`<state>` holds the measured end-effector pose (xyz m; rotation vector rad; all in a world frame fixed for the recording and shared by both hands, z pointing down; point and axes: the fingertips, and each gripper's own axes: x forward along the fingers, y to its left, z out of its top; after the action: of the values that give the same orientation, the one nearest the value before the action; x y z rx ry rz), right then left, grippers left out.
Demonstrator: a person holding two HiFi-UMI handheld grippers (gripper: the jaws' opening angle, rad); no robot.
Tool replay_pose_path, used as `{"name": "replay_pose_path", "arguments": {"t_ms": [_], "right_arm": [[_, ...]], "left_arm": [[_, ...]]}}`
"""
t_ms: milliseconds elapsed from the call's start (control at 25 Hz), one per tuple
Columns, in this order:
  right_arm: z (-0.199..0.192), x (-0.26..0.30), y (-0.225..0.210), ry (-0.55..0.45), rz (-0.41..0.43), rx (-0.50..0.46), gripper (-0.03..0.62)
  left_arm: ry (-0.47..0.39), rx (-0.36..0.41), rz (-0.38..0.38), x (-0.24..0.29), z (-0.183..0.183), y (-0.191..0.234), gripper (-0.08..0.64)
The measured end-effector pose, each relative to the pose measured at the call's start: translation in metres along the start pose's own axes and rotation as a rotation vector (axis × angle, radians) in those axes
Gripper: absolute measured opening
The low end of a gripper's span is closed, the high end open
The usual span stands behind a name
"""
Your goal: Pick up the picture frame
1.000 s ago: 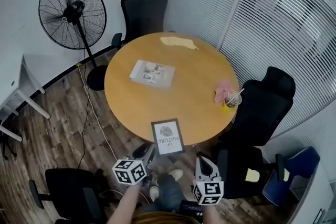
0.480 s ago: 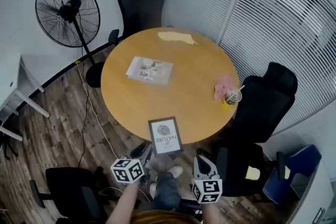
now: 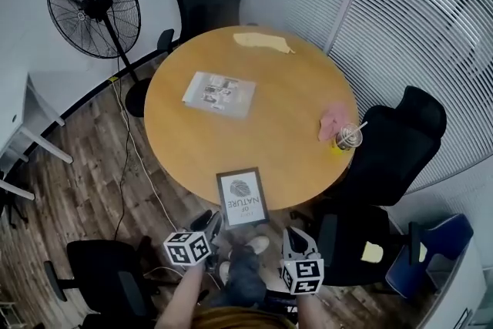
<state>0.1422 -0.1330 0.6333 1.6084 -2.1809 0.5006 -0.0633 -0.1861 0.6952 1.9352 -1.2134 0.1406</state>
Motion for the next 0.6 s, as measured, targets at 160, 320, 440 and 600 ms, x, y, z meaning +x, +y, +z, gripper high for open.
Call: {"name": "replay_pose_path", "arguments": {"t_ms": [160, 320, 440, 600], "right_arm": [[-0.01, 0.015, -0.005, 0.037, 0.012, 0.013, 0.012], [-0.016, 0.027, -0.009, 0.066, 0.024, 0.022, 0.012], [-0.021, 0.035, -0.012, 0.084, 0.036, 0.035, 0.012], [-0.022, 0.044, -0.016, 0.098, 0.05, 0.048, 0.012]], "left_arm": [[0.034, -0.009, 0.028, 0.014, -0.014, 0.013, 0.143], [0.089, -0.054, 0.015, 0.029, -0.028, 0.018, 0.165], [0.112, -0.13, 0.007, 0.037, -0.04, 0.024, 0.169], [0.152, -0.229, -0.027, 0.046, -0.056, 0.027, 0.195]]}}
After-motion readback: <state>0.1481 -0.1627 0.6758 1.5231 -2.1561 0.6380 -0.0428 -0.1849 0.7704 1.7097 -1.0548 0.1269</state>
